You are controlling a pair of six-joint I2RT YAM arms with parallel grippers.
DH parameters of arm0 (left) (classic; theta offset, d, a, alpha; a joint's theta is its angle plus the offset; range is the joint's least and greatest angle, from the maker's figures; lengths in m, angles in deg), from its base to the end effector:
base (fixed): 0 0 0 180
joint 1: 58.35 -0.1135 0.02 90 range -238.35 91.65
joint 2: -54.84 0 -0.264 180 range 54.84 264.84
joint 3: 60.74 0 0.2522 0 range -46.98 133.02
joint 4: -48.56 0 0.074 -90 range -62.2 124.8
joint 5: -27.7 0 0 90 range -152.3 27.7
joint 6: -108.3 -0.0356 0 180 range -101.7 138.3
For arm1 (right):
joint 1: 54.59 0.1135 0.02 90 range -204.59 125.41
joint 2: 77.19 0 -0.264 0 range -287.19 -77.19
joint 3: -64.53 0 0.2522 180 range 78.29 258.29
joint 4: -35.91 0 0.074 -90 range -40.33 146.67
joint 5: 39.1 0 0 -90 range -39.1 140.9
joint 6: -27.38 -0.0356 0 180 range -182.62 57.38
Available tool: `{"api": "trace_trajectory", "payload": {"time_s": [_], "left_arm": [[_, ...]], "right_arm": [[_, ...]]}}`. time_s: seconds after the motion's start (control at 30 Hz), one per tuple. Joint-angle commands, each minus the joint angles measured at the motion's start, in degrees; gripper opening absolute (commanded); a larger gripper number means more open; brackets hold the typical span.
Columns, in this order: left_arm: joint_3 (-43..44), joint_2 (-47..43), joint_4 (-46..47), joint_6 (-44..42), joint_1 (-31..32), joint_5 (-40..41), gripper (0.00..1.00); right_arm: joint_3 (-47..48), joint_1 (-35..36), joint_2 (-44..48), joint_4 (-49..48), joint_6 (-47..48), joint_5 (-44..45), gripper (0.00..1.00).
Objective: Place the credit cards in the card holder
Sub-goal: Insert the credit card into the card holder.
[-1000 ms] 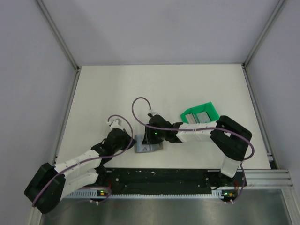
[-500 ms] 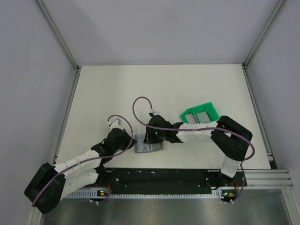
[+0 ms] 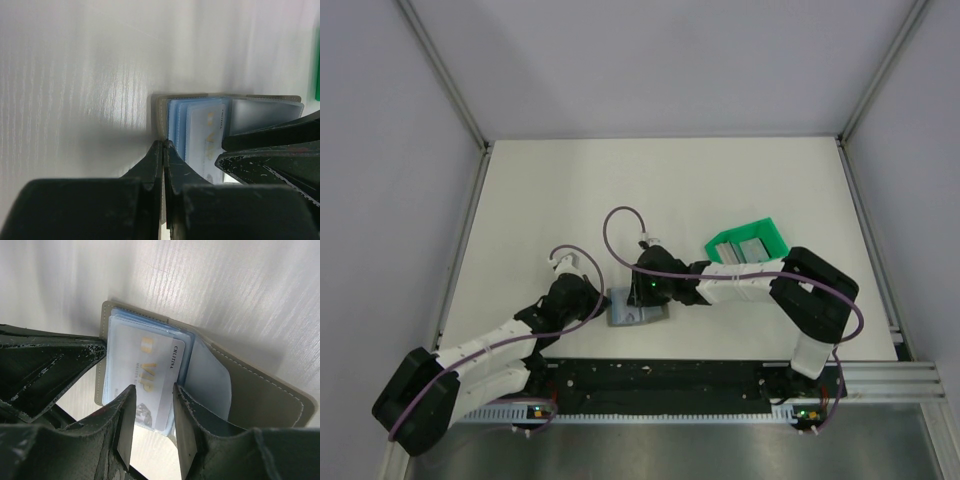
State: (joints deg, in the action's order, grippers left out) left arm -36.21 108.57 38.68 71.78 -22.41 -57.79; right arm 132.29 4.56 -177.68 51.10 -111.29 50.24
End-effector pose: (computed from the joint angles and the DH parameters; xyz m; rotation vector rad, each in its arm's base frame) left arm 0.1384 -0.0969 0.1343 -0.4034 2.3250 -0.7243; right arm 0.1810 0.3038 0.1554 -0.2431 2.5876 0.8167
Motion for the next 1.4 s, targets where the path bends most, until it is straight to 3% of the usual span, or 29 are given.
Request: {"api": "trace_trajectory", "payload": {"time_s": [0.0,0.8,1.17,1.37], "left_arm": [[-0.4,-0.6,-0.2,-0.5,0.1,0.4,0.0],[0.0,-0.6,0.4,-0.5,0.0,-0.3,0.0],[-0.4,-0.7,0.6,-0.4,0.1,-0.4,0.0],[0.0,-1.3,-0.8,-0.4,0.1,0.3,0.0]], "right_arm": [[-0.7,0.6,2.6,1.7,0.1,4.3,0.36],[2.0,1.0,-2.1,-3.4,0.7,-5.7,0.36],[1.9,1.0,-2.5,-5.8,-0.7,-7.2,0.36],[-0.2,-0.4,0.9,-3.5,0.1,-2.8,0.38]]}}
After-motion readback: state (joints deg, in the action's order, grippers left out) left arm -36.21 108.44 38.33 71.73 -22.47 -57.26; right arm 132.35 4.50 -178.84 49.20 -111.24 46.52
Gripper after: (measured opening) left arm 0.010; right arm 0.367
